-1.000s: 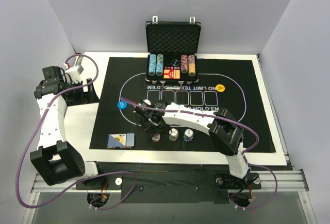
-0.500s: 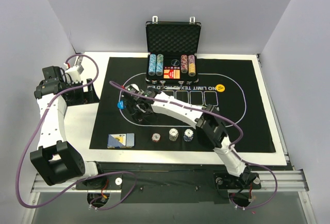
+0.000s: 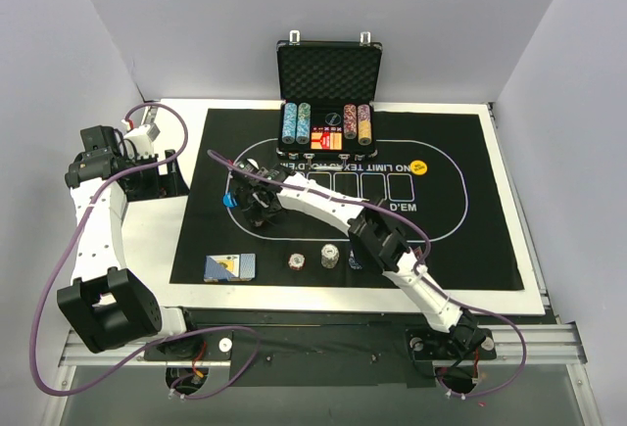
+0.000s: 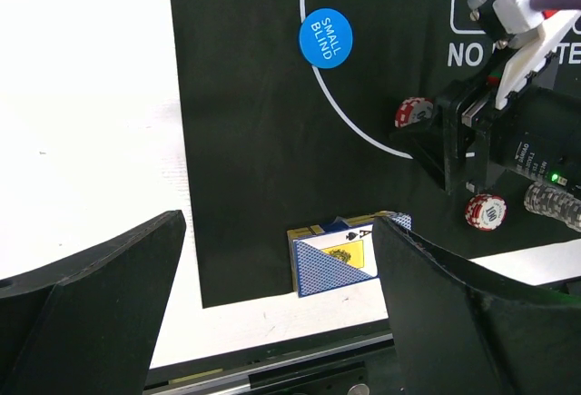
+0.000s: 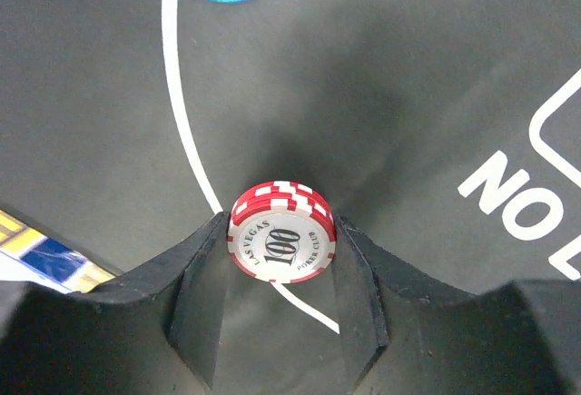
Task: Distribute texas hold em gaming equipment
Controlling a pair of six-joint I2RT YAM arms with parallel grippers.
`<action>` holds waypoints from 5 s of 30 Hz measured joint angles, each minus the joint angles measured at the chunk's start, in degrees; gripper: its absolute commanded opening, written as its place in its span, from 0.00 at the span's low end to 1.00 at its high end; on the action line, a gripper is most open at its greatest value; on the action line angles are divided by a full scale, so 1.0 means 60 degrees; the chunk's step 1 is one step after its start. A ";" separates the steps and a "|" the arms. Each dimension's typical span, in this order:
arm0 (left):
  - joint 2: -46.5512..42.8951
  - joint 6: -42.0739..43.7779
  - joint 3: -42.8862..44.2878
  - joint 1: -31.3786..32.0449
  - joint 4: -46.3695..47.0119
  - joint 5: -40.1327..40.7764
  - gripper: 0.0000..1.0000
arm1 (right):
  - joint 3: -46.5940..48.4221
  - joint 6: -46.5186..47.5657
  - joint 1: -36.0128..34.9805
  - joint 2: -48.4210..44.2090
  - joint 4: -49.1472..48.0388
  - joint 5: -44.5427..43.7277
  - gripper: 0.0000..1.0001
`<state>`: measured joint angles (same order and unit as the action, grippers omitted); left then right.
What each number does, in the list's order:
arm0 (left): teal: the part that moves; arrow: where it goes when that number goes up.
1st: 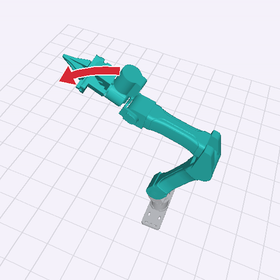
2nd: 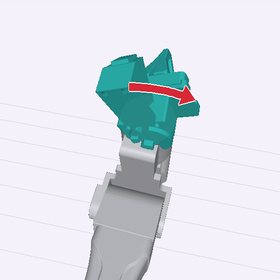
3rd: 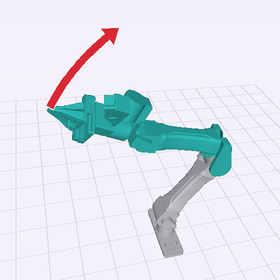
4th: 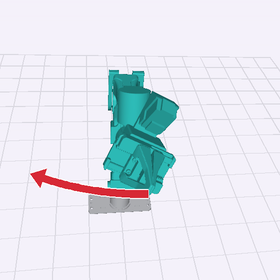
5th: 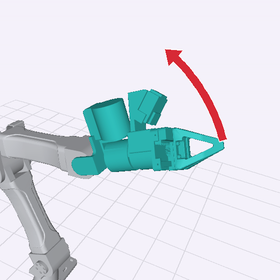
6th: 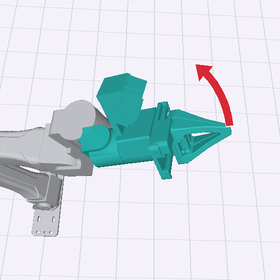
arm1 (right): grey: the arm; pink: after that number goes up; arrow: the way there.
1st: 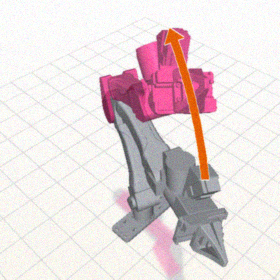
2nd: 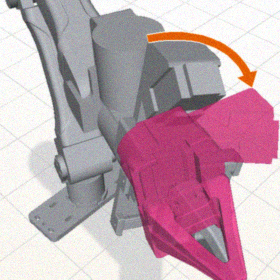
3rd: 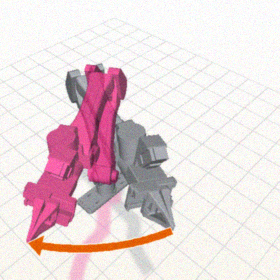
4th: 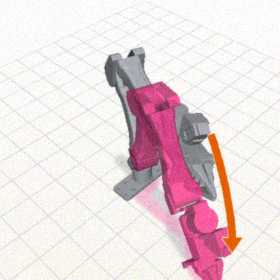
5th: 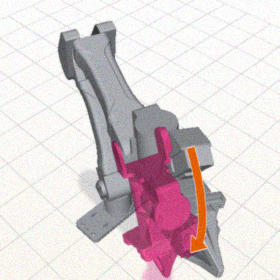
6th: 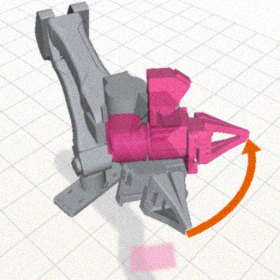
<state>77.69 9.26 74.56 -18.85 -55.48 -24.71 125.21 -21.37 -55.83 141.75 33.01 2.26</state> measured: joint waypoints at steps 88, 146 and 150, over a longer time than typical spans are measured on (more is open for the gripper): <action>0.0106 0.0004 0.0004 -0.0062 0.0004 -0.0135 0.96 | -0.7249 0.0841 -0.0586 -0.4262 -0.1392 0.0270 0.42; 0.0069 0.0044 0.0007 -0.0062 -0.0007 -0.0146 0.96 | -0.6295 -0.1475 0.7890 -0.5402 -0.0386 -0.1344 0.38; 0.0076 0.0040 0.0018 -0.0062 -0.0007 -0.0149 0.96 | -0.5686 -0.1577 0.8134 -0.4408 -0.0390 -0.1373 0.38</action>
<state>78.15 9.50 74.67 -19.22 -55.53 -25.61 91.09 -30.83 -7.03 115.31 30.68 -5.98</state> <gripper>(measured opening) 0.957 0.396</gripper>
